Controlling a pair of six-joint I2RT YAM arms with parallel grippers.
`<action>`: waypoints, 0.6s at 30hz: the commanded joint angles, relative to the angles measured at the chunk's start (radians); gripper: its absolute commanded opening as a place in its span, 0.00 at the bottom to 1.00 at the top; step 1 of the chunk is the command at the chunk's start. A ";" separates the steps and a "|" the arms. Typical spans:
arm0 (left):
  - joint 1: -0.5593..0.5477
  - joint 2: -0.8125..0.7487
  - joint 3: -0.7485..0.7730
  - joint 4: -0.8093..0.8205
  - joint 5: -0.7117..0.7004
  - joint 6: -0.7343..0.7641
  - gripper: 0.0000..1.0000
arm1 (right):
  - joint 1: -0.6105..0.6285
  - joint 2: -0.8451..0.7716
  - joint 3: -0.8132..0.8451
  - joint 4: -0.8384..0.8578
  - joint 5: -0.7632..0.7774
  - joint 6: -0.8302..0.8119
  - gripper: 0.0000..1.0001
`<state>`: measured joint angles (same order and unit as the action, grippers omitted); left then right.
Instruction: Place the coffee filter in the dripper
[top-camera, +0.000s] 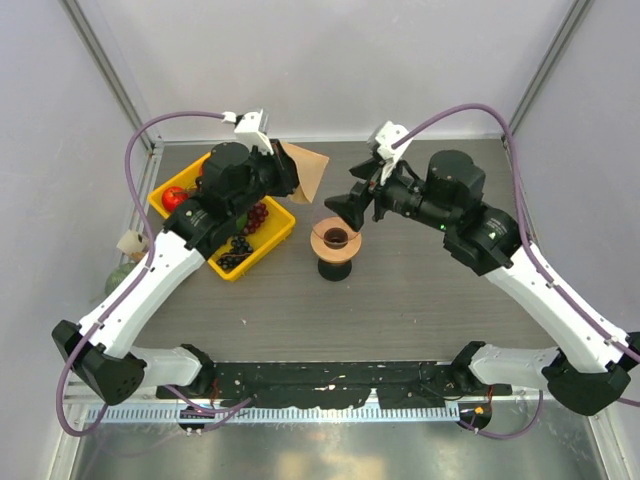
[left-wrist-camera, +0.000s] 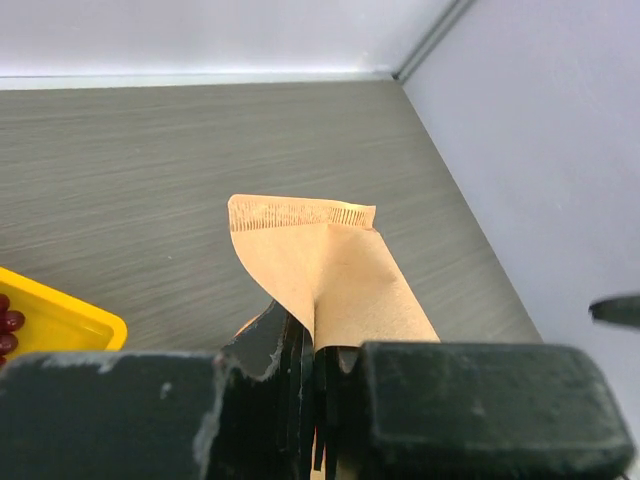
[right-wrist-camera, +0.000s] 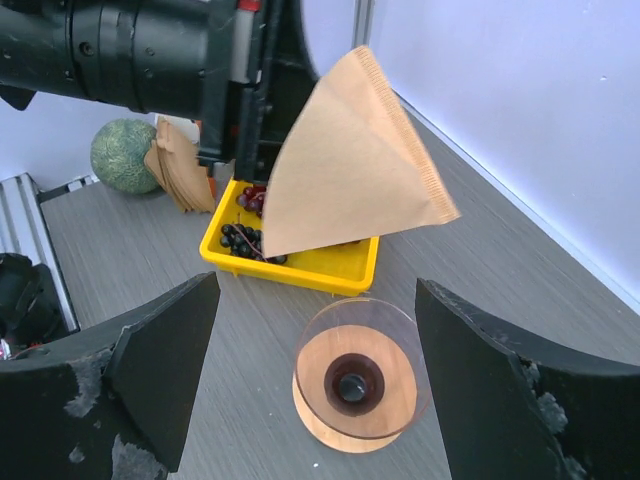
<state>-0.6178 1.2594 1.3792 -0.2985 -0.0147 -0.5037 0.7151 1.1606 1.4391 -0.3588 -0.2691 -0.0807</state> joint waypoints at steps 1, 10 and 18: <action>-0.025 0.009 0.081 0.012 -0.168 -0.053 0.04 | 0.099 0.043 0.067 0.023 0.255 -0.060 0.86; -0.045 0.023 0.100 0.002 -0.191 -0.073 0.07 | 0.213 0.151 0.098 0.106 0.504 -0.208 0.82; -0.048 0.028 0.089 0.001 -0.206 -0.072 0.10 | 0.236 0.172 0.092 0.162 0.536 -0.206 0.82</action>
<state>-0.6586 1.2919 1.4399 -0.3172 -0.1871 -0.5690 0.9432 1.3422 1.4876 -0.2977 0.2066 -0.2710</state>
